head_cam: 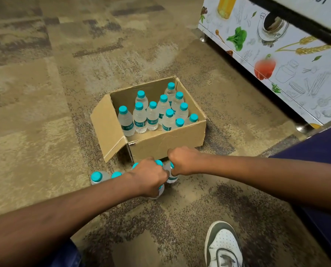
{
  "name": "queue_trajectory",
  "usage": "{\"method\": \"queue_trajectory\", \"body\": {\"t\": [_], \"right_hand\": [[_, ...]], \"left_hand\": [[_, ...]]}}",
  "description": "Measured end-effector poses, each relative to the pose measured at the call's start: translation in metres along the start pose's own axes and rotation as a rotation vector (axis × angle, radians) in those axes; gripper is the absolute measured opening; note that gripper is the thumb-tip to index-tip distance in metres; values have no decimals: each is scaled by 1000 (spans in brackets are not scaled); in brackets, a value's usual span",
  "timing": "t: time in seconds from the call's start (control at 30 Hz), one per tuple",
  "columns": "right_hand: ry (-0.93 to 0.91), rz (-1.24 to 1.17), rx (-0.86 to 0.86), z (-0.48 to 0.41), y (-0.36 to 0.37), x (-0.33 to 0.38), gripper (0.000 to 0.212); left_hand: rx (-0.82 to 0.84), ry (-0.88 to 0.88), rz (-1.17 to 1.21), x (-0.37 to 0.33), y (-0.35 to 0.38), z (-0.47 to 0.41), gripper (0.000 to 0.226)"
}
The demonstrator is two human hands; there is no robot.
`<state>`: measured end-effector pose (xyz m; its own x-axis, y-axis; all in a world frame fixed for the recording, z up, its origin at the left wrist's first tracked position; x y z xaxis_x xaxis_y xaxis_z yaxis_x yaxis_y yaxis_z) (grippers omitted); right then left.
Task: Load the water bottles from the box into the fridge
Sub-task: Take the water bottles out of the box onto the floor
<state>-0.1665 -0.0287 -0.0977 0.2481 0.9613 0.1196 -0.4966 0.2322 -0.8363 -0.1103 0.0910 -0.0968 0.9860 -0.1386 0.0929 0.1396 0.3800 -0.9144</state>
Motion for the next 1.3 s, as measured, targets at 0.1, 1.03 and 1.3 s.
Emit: {"method": "queue_trajectory", "body": {"t": [0.1,1.03,1.3], "right_hand": [[-42,49,85,-3,-4,1,35],[-78,135,-198,-107,-87,-91,31],[-78,170,-251,-112,-84,-103,25]], "left_hand": [[64,-19,-4,3,-4,-1,22],[-370,-802,478,86,-27,-132,33],[-314,-908,644,80,-37,-144,32]]}}
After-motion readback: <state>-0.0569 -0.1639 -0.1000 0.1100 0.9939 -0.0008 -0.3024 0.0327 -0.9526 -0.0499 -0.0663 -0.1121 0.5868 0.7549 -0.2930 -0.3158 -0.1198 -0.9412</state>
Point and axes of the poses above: each hand's wrist, its own z-axis away from the middle knuckle, its own y-axis out of the palm, x = y × z, the point moved 2 cm from there along -z, towards the middle knuckle, and after that the axes turned 1 degree about -y, right-handed, at the moved point
